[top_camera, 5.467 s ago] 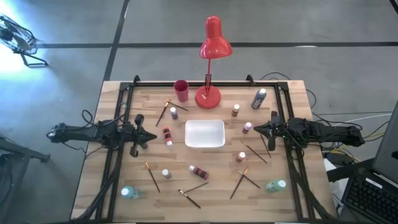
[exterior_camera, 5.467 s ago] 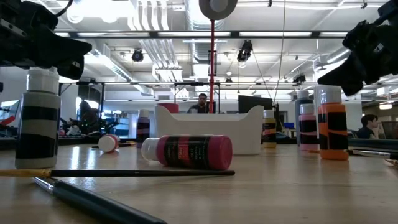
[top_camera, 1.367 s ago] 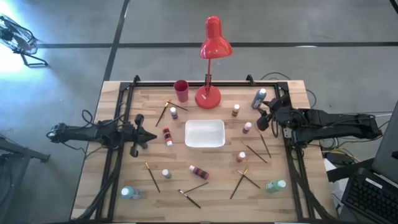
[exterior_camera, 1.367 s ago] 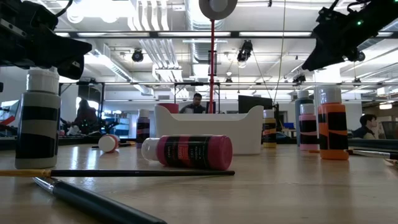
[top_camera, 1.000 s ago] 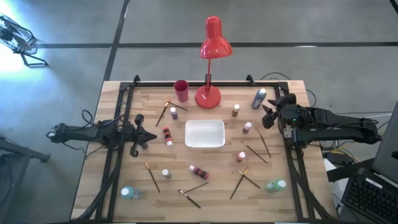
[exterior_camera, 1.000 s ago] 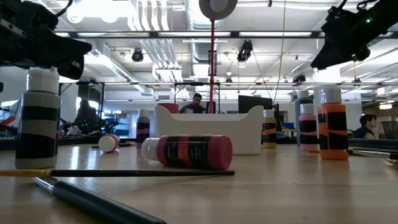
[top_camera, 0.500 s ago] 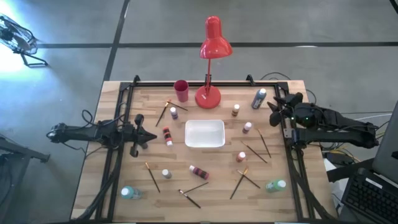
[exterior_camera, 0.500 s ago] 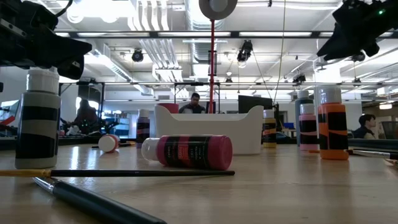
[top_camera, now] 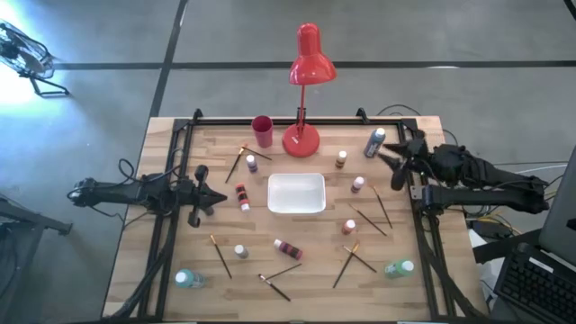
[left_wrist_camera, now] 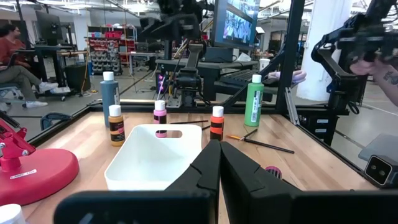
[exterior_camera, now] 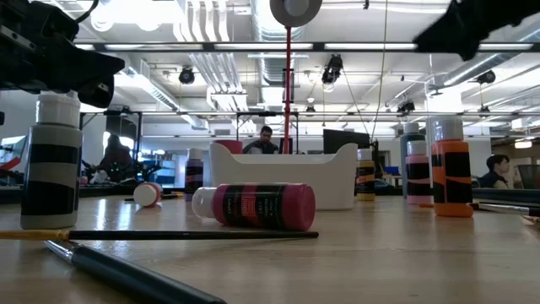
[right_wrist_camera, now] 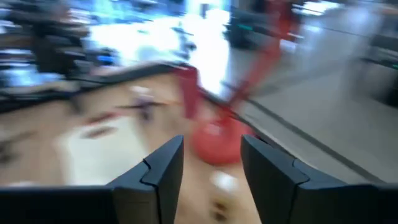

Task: Pick & Place Paint Supplies
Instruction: Put the gold paint brush into the red cup

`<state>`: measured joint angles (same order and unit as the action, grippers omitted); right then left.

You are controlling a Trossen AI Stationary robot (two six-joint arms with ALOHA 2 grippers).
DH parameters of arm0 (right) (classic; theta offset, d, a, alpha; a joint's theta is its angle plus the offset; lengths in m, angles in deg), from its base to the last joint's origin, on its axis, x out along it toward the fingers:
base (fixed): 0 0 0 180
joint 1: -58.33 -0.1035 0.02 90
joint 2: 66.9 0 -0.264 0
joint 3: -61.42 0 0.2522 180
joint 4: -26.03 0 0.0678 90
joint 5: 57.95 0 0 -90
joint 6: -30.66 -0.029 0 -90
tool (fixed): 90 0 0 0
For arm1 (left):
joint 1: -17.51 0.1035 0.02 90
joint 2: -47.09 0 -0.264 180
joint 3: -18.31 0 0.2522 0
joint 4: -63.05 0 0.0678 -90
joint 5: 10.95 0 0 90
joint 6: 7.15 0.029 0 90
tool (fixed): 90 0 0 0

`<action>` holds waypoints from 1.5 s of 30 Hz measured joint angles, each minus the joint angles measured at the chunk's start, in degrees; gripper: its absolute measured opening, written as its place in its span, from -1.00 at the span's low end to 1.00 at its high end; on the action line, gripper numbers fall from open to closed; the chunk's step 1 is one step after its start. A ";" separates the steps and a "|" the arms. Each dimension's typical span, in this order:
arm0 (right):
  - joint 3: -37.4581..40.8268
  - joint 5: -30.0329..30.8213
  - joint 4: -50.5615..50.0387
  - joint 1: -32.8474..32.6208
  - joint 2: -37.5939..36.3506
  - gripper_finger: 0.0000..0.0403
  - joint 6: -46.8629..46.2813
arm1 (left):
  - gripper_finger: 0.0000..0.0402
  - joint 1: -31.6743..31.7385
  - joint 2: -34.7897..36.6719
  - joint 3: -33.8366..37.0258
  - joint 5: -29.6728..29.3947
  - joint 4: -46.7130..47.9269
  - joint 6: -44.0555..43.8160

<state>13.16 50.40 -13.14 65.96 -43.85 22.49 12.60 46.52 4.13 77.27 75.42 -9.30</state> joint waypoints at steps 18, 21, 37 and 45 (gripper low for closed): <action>-12.21 -10.78 -6.34 -7.85 22.73 -0.67 1.12 | -0.95 0.01 -0.01 0.01 0.00 0.00 -0.01; -14.58 -10.69 -9.31 -9.51 25.84 -0.73 -1.78 | -0.95 -0.01 0.00 0.00 0.00 0.00 -0.01; -25.18 -8.92 -26.91 -16.70 43.57 -0.91 -9.90 | -0.95 -0.01 0.00 0.01 0.00 -0.02 -0.01; -31.58 -7.62 -31.65 -22.54 49.92 -0.91 -13.68 | -0.95 0.01 0.00 0.01 0.00 0.00 0.00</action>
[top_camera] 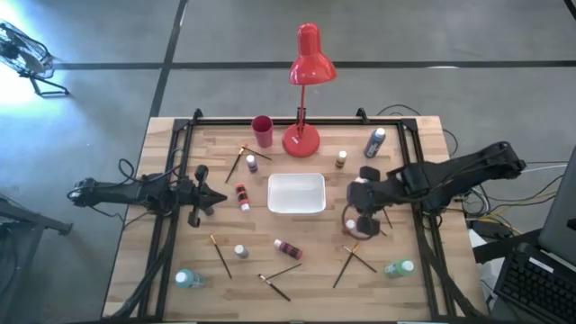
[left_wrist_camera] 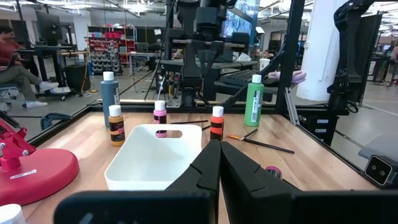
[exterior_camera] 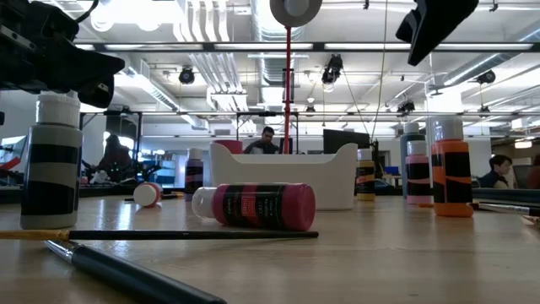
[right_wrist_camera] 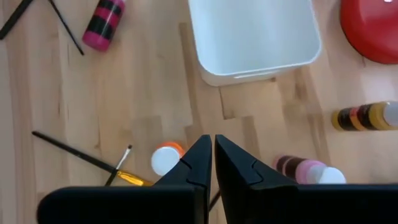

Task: Pick & Place Paint Supplies
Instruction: Put the gold paint brush into the red cup

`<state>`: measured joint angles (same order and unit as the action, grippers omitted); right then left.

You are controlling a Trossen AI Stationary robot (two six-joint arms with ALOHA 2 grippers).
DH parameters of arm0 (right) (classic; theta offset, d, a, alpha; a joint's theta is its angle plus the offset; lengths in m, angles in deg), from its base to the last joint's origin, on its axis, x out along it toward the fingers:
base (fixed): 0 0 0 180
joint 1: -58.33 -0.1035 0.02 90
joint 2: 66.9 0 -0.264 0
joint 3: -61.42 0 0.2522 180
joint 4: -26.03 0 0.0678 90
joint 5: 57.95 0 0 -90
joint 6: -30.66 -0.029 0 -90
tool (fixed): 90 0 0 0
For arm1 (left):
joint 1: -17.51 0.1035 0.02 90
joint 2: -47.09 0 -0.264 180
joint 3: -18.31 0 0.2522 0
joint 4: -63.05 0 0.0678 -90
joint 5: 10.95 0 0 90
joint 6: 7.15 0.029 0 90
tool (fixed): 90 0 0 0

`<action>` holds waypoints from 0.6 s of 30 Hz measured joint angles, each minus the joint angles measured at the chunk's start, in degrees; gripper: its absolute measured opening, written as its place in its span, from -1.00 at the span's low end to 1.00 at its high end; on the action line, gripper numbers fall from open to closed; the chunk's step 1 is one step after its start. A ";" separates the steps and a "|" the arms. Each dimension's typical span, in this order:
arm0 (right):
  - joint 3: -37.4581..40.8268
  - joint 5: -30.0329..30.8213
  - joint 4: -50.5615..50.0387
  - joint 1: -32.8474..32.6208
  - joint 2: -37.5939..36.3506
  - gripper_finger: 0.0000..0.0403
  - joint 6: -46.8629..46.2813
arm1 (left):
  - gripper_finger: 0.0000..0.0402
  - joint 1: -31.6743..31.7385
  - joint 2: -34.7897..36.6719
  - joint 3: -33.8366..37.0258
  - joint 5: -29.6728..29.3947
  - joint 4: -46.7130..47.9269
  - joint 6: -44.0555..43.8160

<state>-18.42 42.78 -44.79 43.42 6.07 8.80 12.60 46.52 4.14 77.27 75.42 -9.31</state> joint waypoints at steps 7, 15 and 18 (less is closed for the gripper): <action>-1.14 -0.64 -0.73 -1.87 4.82 -0.91 -0.37 | -0.95 0.00 -0.01 -0.02 0.01 0.02 -0.01; -1.09 -3.12 -2.87 -5.13 8.75 -0.89 -4.92 | -0.95 0.00 0.00 -0.02 0.00 0.02 0.00; -2.07 -1.97 -2.76 -7.20 9.97 -0.91 -5.88 | -0.95 0.00 0.00 0.00 0.01 0.02 -0.01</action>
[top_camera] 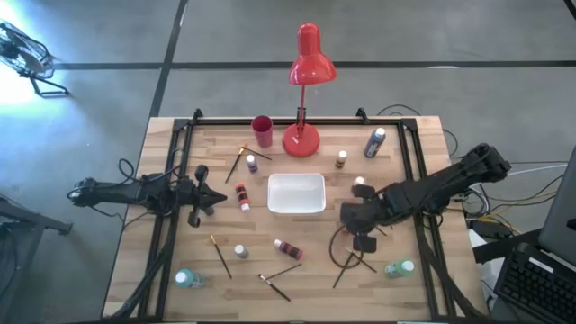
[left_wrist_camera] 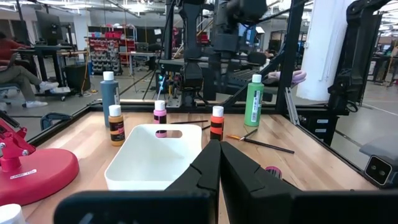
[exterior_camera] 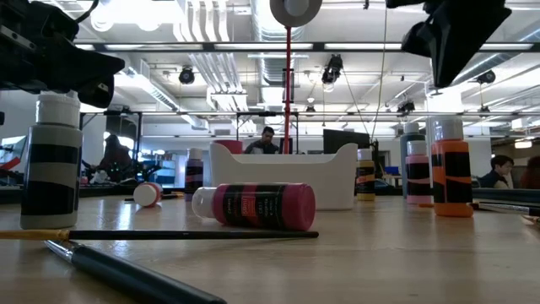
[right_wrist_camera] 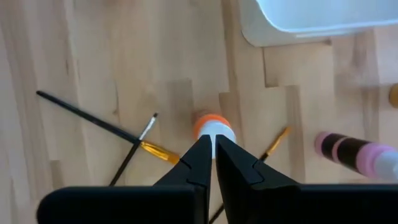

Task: Pick & Place Paint Supplies
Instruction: Put the gold paint brush into the red cup

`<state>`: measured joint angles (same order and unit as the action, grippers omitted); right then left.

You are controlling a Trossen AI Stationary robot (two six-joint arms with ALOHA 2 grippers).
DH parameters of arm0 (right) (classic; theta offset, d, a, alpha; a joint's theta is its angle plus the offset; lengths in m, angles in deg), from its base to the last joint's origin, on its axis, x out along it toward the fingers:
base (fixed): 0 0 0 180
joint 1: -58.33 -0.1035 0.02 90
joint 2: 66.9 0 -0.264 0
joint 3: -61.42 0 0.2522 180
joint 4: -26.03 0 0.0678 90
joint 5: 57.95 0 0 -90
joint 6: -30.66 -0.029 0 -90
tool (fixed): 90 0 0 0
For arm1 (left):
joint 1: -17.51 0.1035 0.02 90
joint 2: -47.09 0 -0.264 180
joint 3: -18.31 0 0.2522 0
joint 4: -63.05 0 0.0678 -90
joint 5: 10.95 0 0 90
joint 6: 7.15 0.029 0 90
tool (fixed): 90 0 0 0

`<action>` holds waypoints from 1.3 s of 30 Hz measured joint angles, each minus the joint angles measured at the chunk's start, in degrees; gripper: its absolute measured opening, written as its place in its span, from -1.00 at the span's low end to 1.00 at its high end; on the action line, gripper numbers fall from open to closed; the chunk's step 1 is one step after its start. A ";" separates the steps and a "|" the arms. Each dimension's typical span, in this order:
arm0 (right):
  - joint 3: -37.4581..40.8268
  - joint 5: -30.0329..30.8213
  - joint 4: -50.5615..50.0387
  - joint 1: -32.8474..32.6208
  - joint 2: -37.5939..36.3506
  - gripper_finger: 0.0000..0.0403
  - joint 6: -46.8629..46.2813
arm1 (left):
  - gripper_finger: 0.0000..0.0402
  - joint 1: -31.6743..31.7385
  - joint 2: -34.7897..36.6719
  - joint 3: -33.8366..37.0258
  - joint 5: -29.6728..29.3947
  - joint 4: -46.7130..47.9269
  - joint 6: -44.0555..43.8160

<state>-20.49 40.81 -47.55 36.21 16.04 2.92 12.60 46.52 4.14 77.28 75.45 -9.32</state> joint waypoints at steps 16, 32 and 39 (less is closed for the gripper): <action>-10.66 1.06 -1.34 -8.42 8.36 -0.96 -31.00 | -0.95 0.00 0.01 0.00 0.01 0.02 0.01; -10.89 3.39 -0.87 -11.31 13.78 -0.81 -43.22 | -0.95 0.00 0.00 -0.01 0.01 0.00 0.00; -10.87 3.42 -0.87 -11.29 15.64 -0.45 -42.35 | -0.95 0.00 0.01 -0.01 0.01 -0.01 0.01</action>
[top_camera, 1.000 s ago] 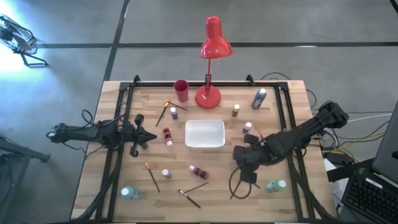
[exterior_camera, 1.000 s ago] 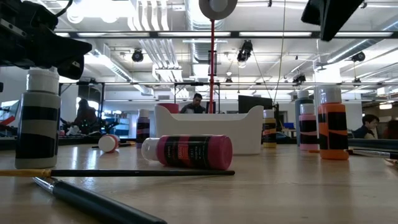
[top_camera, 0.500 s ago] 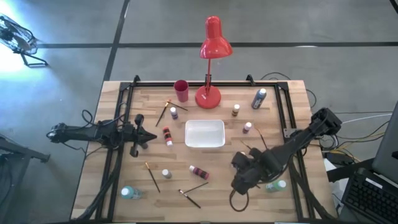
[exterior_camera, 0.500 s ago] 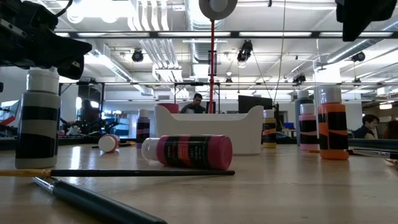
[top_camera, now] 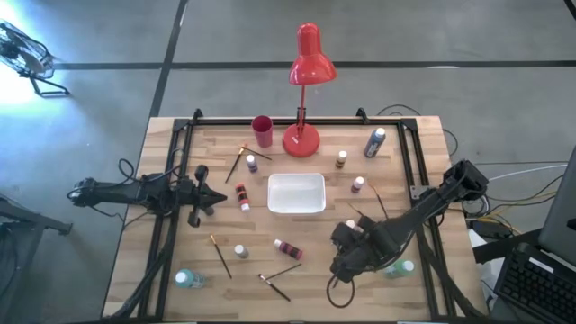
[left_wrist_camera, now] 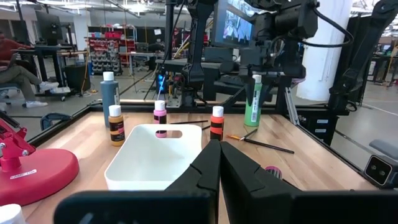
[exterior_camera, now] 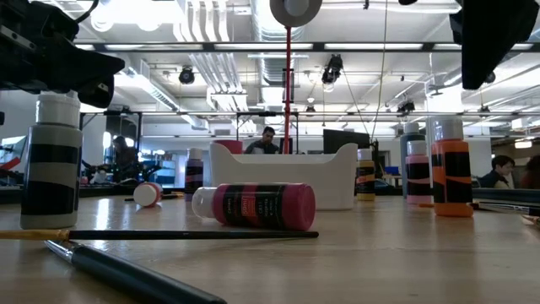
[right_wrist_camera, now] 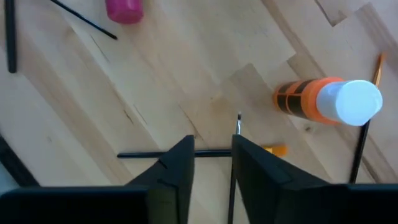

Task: Pick & Place Paint Supplies
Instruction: Put the gold paint brush into the red cup

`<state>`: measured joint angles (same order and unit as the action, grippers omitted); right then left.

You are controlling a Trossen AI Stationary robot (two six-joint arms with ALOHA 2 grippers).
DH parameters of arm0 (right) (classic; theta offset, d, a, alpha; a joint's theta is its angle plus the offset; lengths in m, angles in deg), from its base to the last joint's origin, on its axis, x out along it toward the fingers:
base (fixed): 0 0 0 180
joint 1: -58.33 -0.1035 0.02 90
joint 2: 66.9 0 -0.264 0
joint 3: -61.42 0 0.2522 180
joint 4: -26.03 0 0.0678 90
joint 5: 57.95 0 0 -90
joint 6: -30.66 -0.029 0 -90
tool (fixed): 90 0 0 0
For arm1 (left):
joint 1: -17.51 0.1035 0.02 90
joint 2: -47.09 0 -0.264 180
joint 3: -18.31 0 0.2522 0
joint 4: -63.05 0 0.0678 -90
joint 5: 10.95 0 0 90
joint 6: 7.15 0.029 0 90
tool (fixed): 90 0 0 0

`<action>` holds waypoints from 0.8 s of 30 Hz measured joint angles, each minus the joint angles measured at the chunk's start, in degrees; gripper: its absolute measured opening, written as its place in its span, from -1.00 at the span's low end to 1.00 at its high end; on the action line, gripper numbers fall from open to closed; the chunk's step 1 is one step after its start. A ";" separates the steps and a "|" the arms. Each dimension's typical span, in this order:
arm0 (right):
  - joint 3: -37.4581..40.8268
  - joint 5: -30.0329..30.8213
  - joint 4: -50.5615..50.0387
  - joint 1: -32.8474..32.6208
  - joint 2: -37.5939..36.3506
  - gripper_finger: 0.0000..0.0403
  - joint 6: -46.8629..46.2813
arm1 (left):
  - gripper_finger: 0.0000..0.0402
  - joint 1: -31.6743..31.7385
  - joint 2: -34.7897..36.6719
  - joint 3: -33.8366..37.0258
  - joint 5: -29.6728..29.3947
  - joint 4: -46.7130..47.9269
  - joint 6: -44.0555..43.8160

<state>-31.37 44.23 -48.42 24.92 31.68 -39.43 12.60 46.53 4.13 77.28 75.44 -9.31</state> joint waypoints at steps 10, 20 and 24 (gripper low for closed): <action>0.31 0.19 -0.15 -0.09 3.58 -0.18 1.01 | -0.95 -0.01 -0.01 0.01 -0.01 -0.01 0.01; 3.36 2.19 2.08 -0.96 5.53 -0.07 -2.29 | -0.95 -0.01 -0.01 0.01 -0.01 -0.01 -0.01; 5.80 2.54 5.04 -1.20 5.41 -0.06 -3.64 | -0.95 -0.01 -0.01 0.01 -0.01 -0.01 0.00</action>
<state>-25.57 46.77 -43.38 23.72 37.09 -43.06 12.59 46.51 4.13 77.27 75.42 -9.31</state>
